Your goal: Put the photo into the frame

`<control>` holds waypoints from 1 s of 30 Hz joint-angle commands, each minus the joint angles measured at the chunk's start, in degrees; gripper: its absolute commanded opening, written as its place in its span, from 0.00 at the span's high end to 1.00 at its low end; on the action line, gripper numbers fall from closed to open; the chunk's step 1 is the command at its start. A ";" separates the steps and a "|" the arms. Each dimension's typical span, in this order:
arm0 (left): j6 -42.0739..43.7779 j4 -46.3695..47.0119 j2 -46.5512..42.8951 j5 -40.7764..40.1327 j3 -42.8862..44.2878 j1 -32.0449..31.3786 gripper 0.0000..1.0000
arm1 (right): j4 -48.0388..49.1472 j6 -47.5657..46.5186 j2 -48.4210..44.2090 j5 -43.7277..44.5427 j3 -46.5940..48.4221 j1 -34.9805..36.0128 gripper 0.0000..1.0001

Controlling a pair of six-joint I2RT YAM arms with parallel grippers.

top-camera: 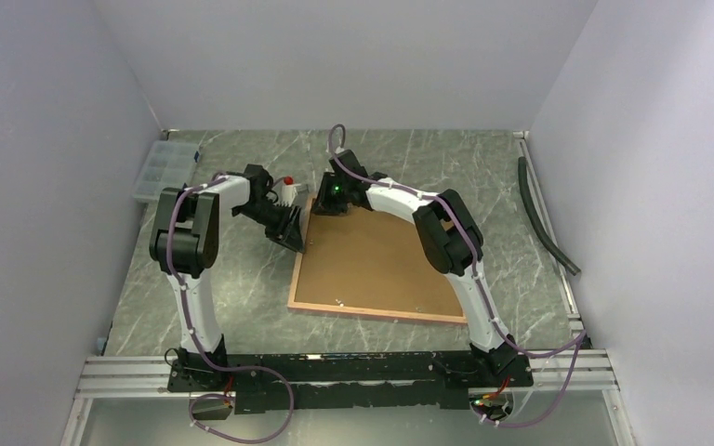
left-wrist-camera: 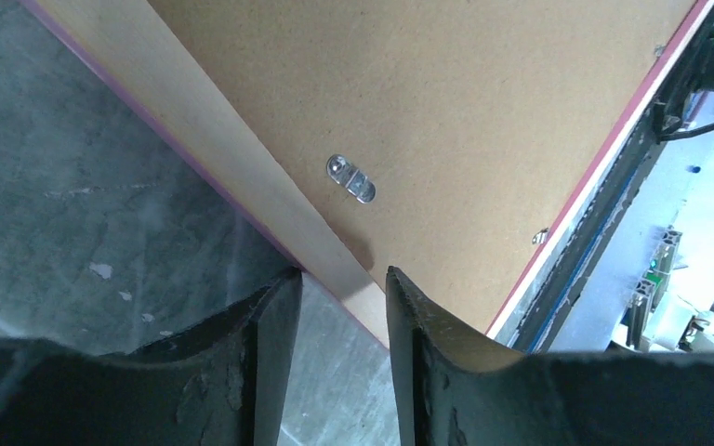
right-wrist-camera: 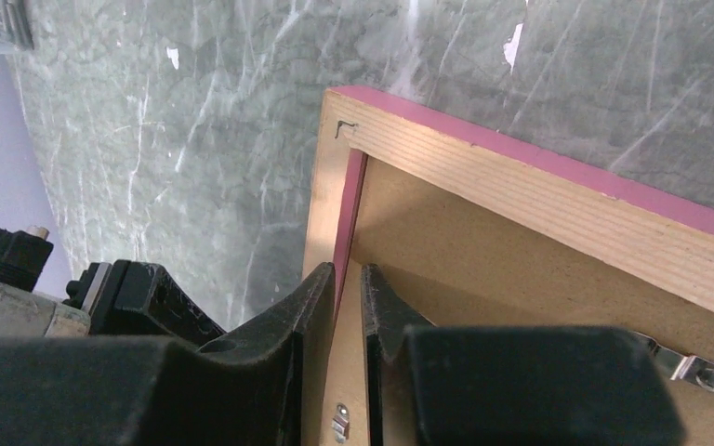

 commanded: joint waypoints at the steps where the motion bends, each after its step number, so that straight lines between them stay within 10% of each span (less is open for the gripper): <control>1: 2.02 1.18 -0.71 -9.78 -3.13 -1.07 0.55 | -4.88 0.01 -0.33 0.80 -3.16 0.32 0.78; 12: 1.25 4.69 -1.04 -17.64 -6.12 -3.47 0.57 | 4.25 6.08 -8.26 -10.48 -16.54 0.32 0.52; 21: 1.25 4.28 -6.40 -15.28 -6.51 -3.07 0.48 | 10.48 12.34 -8.30 -17.58 -23.64 0.58 0.52; 30: 34.64 -14.02 -16.27 -9.68 0.37 4.06 0.45 | 9.48 12.10 -10.38 -15.27 -24.65 0.63 0.53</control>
